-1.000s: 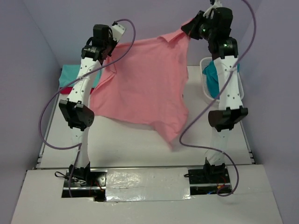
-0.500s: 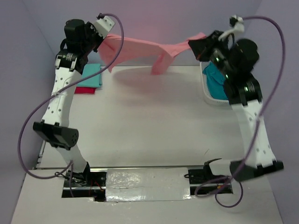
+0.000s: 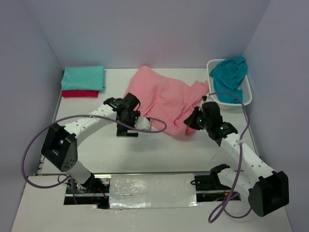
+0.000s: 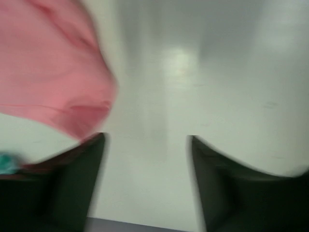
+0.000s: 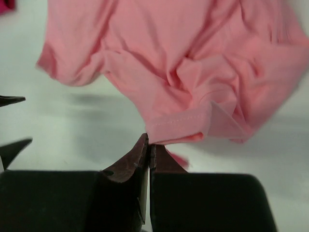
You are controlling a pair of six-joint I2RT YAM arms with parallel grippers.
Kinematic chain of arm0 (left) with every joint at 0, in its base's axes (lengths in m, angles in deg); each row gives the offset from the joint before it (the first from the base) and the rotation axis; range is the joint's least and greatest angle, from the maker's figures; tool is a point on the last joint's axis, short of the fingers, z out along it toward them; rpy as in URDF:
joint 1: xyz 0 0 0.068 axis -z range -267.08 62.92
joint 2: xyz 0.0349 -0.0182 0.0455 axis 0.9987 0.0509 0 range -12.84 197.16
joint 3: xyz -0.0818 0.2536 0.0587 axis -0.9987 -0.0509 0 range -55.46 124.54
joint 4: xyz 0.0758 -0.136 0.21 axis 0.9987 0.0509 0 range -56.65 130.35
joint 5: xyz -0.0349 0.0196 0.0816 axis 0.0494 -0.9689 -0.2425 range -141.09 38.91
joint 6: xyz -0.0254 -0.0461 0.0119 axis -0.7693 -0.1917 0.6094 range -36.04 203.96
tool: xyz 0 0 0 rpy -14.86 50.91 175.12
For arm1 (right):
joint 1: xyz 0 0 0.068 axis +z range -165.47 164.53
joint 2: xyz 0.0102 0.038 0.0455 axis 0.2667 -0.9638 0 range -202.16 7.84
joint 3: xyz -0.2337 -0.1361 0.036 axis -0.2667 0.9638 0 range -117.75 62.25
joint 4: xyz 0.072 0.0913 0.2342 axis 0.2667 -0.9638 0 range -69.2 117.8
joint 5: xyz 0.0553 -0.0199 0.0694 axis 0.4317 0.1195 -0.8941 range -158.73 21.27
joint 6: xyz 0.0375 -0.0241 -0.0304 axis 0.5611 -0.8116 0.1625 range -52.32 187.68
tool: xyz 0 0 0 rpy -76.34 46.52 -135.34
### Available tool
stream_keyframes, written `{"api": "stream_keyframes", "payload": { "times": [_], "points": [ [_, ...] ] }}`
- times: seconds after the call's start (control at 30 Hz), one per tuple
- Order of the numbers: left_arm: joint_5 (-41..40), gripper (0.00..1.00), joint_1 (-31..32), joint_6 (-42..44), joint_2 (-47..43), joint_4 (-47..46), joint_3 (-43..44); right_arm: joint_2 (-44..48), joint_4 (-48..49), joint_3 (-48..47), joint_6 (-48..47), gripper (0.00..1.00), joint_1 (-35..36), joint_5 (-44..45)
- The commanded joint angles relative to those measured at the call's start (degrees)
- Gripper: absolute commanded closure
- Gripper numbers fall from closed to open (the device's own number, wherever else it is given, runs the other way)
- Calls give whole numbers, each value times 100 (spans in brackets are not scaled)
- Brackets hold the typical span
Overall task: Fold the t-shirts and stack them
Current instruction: Flatten out the tshirt
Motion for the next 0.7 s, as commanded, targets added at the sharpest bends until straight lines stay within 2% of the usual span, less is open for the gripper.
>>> {"api": "stream_keyframes", "payload": {
  "times": [0.0, 0.07, 0.13, 0.17, 0.27, 0.3, 0.37, 0.4, 0.43, 0.47, 0.5, 0.57, 0.6, 0.67],
  "points": [
    [244, 2, 220, -309, 32, 1316, -276, 744, 349, 535, 534, 100, 125, 165],
    [457, 1, -94, -416, -80, 1730, -478, 832, 367, 766, 675, 100, 134, 139],
    [509, 1, -472, -662, -273, 1513, -592, 850, 279, 951, 771, 100, 204, 69],
    [570, 0, -927, -749, -353, 1251, -567, 893, 244, 1004, 841, 100, 248, 51],
    [606, 1, -1703, -1784, -22, 618, -129, 1113, 165, 1267, 1043, 100, 275, 33],
    [589, 3, -1862, -2484, 198, 485, 21, 1183, 156, 1416, 1079, 100, 275, 42],
    [693, 14, -2256, -3138, 977, 274, 626, 1323, 121, 1610, 1184, 100, 275, 77],
    [755, 35, -2372, -3741, 1313, 220, 1186, 1359, 120, 1663, 1202, 100, 275, 68],
    [851, 44, -2590, -4034, 1621, 237, 1452, 1359, 120, 1690, 1211, 100, 275, 60],
    [974, 49, -2680, -4325, 2216, 272, 1725, 1351, 120, 1707, 1211, 100, 275, 34],
    [1149, 46, -2741, -4754, 2491, 377, 2110, 1351, 103, 1708, 1203, 100, 275, 25],
    [1169, 27, -2769, -5055, 2879, 422, 2263, 1394, -20, 1620, 1150, 100, 292, 146],
    [1143, 14, -2760, -5109, 2881, 291, 2115, 1421, -107, 1602, 1124, 100, 292, 208],
    [1020, 5, -2698, -5197, 2820, 106, 1904, 1605, -152, 1654, 1132, 100, 301, 314]
  ]
}}
